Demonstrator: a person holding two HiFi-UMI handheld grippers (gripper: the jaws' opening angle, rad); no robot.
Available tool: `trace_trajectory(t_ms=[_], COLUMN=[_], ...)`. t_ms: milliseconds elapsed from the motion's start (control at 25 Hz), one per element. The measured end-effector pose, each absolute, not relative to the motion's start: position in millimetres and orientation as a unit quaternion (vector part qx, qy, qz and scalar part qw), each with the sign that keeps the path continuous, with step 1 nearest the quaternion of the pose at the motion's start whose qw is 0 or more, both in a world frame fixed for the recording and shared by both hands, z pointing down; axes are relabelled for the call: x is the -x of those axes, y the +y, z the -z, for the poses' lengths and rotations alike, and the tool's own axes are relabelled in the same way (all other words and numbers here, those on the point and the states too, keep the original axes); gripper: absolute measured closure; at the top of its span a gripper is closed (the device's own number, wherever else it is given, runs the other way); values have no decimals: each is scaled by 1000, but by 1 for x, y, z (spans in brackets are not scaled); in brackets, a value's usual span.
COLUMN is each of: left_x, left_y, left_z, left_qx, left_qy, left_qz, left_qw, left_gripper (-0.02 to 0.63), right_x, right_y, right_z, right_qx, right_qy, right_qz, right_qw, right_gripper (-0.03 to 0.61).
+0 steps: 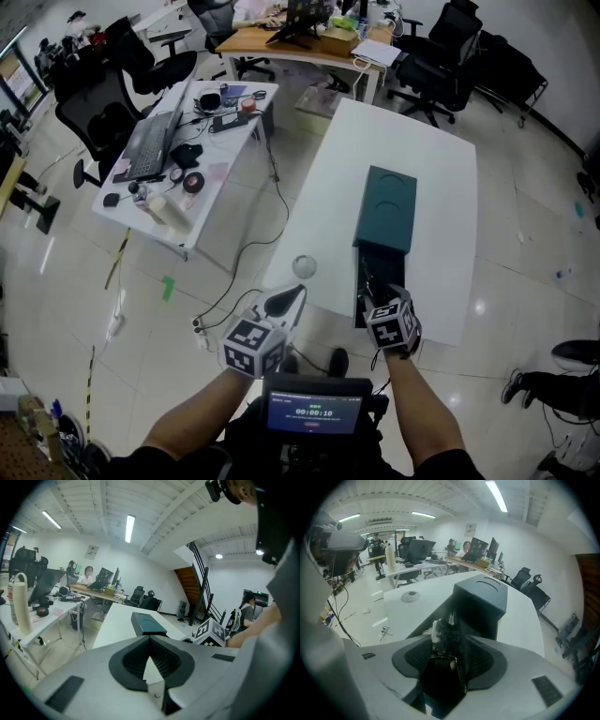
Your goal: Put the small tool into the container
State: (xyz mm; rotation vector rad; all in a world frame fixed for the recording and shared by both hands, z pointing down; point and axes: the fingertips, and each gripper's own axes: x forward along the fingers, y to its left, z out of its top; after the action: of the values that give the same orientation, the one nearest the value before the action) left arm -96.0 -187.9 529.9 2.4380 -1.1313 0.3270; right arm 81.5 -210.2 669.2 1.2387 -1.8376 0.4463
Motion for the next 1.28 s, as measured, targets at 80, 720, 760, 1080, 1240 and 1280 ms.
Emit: trace_trajectory(t_ms=[80,720,760,1080,1240,1280], left_x=[95,100,99,77,61,58], left_y=[-186,-188,-187,-184,-180,-178], left_z=[-530,-528,-528,-500,-473,-467], left_qx=[-879,-877,-878,-888,-893,-895], left_qy=[-408,-415,-414,-402,-395,-391], left_qz=[-119,-119,-118,-94,-74,-67], left_qw=[216,211,210,204,200,202], left_gripper=[600,600,600,600,600,600], right_x=[-82,-76,-76,-88,-110,-118], right_y=[-212,-210,-209,-185,-175,-170], right_z=[-670,-672,-669,-597,-529,-515], right_qx=[-494,-495,-495,-519,-535,-541], right_qy=[-736,-745,-749,-776,-785,-786], right_qz=[-177,-192,-192,-259,-281,-274], right_qw=[428,403,396,248,134,122], right_gripper=[345,345,345,345,347,372])
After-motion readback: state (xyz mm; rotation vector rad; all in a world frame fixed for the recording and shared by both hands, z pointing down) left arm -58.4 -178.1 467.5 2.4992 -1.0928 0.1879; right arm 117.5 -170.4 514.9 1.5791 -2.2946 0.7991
